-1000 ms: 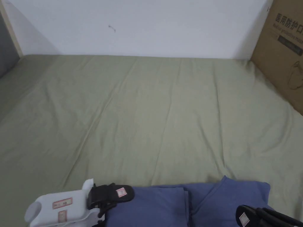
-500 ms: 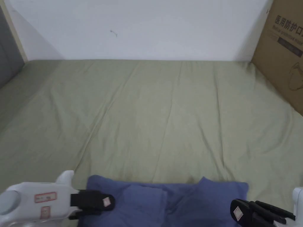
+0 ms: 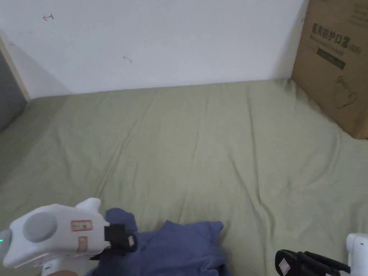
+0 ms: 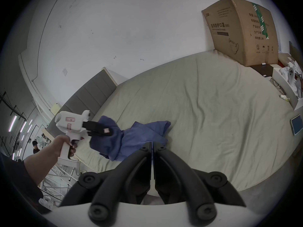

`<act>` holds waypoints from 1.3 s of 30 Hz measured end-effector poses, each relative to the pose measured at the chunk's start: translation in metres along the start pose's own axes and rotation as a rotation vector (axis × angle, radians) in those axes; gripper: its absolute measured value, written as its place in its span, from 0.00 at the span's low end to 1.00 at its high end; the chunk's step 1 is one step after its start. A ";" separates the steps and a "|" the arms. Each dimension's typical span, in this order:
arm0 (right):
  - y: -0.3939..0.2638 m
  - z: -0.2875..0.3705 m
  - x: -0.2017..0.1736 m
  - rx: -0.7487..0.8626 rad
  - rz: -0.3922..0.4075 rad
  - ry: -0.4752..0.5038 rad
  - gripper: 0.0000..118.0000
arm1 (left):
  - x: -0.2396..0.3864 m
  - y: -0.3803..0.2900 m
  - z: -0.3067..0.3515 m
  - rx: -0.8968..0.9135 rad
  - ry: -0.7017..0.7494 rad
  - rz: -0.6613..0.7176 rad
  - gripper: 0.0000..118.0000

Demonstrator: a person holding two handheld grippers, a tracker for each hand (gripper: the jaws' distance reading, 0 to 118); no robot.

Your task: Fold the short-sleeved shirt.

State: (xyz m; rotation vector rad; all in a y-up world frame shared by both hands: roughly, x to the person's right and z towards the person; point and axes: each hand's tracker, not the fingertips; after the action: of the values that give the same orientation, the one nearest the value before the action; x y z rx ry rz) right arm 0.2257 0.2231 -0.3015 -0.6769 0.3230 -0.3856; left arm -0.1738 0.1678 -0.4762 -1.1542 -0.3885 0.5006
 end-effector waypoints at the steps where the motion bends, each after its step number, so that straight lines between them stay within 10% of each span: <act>1: 0.000 0.002 0.002 0.004 0.005 -0.010 0.02 | 0.007 0.002 -0.018 -0.019 -0.031 0.003 0.10; 3: 0.001 0.007 0.006 0.010 0.011 -0.028 0.02 | 0.026 0.003 -0.056 -0.079 -0.072 -0.007 0.28; 5: 0.001 0.010 0.012 0.011 0.003 -0.040 0.02 | 0.036 0.004 -0.089 -0.113 -0.126 0.007 0.88; 6: 0.001 0.010 0.014 0.010 -0.007 -0.043 0.02 | 0.039 0.002 -0.099 -0.125 -0.177 0.022 0.98; 14: -0.003 0.009 0.025 0.006 -0.044 -0.052 0.02 | 0.044 0.002 -0.035 0.032 -0.213 -0.068 0.99; 17: -0.004 0.006 0.025 0.005 -0.053 -0.044 0.02 | 0.038 -0.009 0.001 0.152 -0.112 -0.153 0.78; 19: -0.004 0.005 0.024 0.009 -0.058 -0.033 0.02 | 0.040 -0.016 0.010 0.183 -0.042 -0.209 0.13; 20: -0.003 0.005 0.023 0.011 -0.058 -0.030 0.02 | 0.043 -0.020 0.009 0.187 0.014 -0.242 0.02; 31: -0.006 0.011 0.029 -0.001 -0.031 -0.061 0.02 | 0.082 -0.046 -0.135 -0.052 0.111 -0.384 0.02; 39: 0.001 0.014 0.031 0.012 -0.096 -0.043 0.02 | 0.091 -0.055 -0.103 0.085 -0.261 -0.233 0.02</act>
State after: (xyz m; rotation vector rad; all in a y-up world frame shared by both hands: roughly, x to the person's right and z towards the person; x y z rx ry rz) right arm 0.2592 0.2175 -0.2967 -0.6897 0.2481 -0.4633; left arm -0.0342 0.1226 -0.4588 -0.9489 -0.7115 0.4594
